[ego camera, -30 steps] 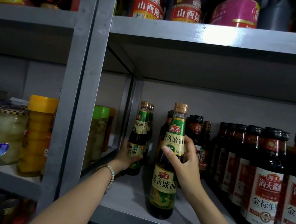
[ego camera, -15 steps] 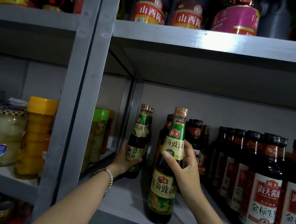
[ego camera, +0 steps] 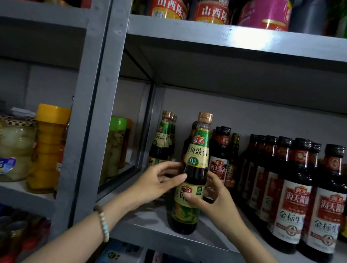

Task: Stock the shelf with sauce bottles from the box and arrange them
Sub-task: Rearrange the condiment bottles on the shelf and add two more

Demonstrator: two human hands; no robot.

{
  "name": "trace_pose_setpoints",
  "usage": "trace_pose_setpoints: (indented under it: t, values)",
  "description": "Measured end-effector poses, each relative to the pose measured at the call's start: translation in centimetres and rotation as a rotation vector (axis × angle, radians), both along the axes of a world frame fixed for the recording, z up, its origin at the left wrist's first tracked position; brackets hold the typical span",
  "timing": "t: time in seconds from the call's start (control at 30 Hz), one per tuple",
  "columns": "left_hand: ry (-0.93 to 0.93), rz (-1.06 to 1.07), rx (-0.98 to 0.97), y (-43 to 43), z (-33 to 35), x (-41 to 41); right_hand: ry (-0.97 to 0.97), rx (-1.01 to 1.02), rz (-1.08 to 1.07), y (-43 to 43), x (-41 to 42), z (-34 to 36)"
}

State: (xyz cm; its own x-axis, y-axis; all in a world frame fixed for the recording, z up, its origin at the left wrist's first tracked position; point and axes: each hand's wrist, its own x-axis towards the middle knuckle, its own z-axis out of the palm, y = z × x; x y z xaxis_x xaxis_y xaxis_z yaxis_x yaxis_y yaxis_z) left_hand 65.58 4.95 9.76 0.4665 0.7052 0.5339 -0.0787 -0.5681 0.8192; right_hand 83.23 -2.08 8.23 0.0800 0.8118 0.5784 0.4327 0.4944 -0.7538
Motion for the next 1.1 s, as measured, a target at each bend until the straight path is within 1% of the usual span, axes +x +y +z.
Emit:
trace_pose_setpoints:
  t: [0.1,0.3,0.43,0.63,0.83,1.1]
  values:
    - [0.002,0.004,-0.066,-0.2,-0.4,-0.2,0.014,0.014,-0.014,0.0,-0.7,-0.2]
    - [-0.020,0.090,-0.086,0.1,-0.4,-3.5,0.040,-0.007,0.050,1.9,-4.3,-0.1]
    - [-0.009,0.147,-0.141,1.1,-0.3,-5.6,0.026,-0.014,0.077,4.2,-6.7,0.3]
    - [-0.047,0.291,-0.158,3.2,0.6,-4.9,0.029,-0.039,0.091,7.6,-7.8,0.1]
    - [-0.038,0.281,-0.167,5.6,0.8,-3.7,0.074,-0.083,0.057,9.6,-8.2,-0.1]
    - [-0.077,0.261,-0.190,6.9,0.8,-3.3,0.070,-0.093,0.017,10.3,-8.6,-0.3]
